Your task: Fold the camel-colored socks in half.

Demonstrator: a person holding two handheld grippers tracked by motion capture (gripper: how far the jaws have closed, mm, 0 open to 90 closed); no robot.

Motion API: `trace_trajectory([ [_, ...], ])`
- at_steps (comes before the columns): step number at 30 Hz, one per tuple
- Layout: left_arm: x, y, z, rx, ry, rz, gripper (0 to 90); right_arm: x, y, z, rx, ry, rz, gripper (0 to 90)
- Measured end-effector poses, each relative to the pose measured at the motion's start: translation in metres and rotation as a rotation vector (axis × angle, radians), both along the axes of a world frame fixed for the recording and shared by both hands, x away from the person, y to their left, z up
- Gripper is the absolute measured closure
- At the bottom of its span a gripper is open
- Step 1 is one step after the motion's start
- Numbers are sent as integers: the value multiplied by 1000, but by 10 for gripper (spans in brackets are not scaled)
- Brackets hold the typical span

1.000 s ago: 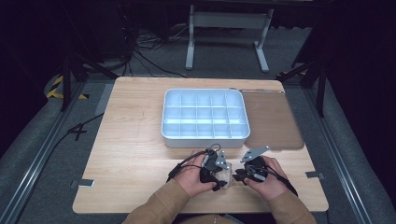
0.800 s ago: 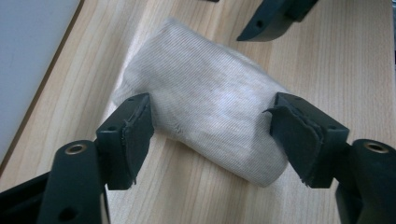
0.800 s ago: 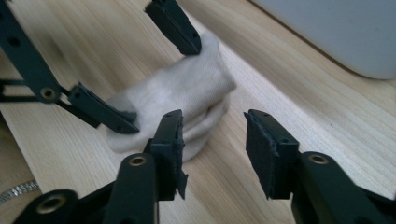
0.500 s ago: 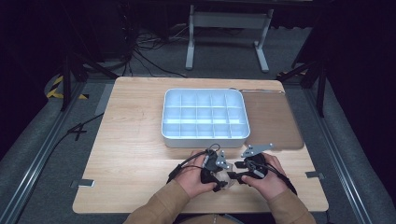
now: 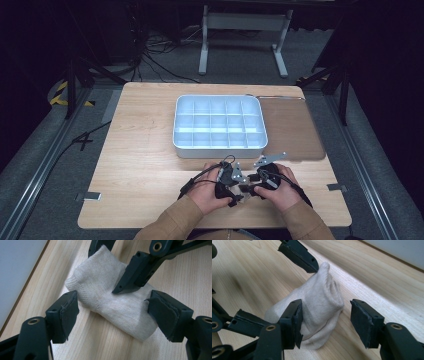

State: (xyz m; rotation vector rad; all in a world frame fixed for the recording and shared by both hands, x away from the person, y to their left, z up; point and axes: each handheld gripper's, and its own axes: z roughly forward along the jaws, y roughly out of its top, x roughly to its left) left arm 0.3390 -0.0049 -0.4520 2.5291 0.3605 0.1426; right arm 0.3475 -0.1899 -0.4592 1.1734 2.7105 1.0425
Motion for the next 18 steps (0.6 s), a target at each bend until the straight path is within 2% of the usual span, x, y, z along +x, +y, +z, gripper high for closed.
trace_trajectory([
  [2, -1, 0, 0, 5, -1, 5, 248, 1, 0, -2, 8, 11, 6, 450],
  [7, -2, 0, 0, 1, -8, 15, 246, 3, -3, -7, 82, 61, 27, 558],
  [10, -3, 1, 1, 7, -14, 14, 246, 3, -2, -7, 97, 82, 27, 658],
  [12, -4, 1, 1, 7, -16, 25, 246, 2, -1, -6, 97, 84, 35, 709],
  [18, -3, 3, 3, 1, 8, 65, 246, -1, 2, -3, 82, 70, 24, 754],
])
